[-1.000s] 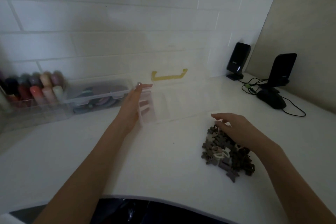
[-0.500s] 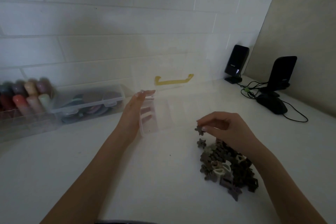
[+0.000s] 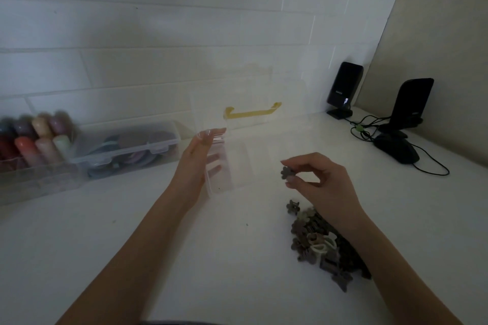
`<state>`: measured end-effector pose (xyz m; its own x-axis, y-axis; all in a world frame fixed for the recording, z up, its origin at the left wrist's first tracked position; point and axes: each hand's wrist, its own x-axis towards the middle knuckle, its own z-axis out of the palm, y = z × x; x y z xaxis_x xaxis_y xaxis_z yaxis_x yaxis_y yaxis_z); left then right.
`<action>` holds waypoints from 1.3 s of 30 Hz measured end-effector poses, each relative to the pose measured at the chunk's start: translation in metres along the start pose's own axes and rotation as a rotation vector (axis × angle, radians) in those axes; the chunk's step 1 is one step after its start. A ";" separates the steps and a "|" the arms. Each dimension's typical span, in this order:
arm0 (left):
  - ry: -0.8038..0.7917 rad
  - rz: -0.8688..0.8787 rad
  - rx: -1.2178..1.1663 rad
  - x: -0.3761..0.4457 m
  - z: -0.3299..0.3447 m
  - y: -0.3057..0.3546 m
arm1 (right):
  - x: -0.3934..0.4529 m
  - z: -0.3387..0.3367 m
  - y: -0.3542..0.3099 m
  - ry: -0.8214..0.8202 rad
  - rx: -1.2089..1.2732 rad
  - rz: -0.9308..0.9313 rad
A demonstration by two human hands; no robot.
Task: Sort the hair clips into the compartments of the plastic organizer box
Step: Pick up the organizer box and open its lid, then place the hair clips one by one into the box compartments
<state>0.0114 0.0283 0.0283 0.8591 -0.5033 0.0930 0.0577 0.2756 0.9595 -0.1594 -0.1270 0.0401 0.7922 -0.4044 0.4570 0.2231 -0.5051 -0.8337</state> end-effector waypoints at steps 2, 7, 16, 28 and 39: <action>-0.008 -0.001 0.019 -0.001 0.001 0.001 | 0.003 0.013 -0.010 -0.041 -0.021 -0.070; -0.013 0.043 0.103 -0.003 -0.003 -0.003 | 0.023 0.056 -0.030 -0.165 -0.152 -0.266; -0.027 0.034 0.089 -0.005 -0.002 -0.001 | 0.037 0.044 -0.021 -0.172 -0.331 -0.327; -0.061 -0.018 0.015 -0.003 -0.003 0.002 | 0.024 -0.030 0.007 -0.597 -0.749 0.074; -0.071 -0.018 0.003 -0.003 -0.004 0.002 | 0.020 -0.018 0.000 -0.638 -0.617 0.046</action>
<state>0.0110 0.0334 0.0285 0.8196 -0.5651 0.0946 0.0710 0.2640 0.9619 -0.1541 -0.1491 0.0544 0.9996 -0.0257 0.0140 -0.0167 -0.8942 -0.4475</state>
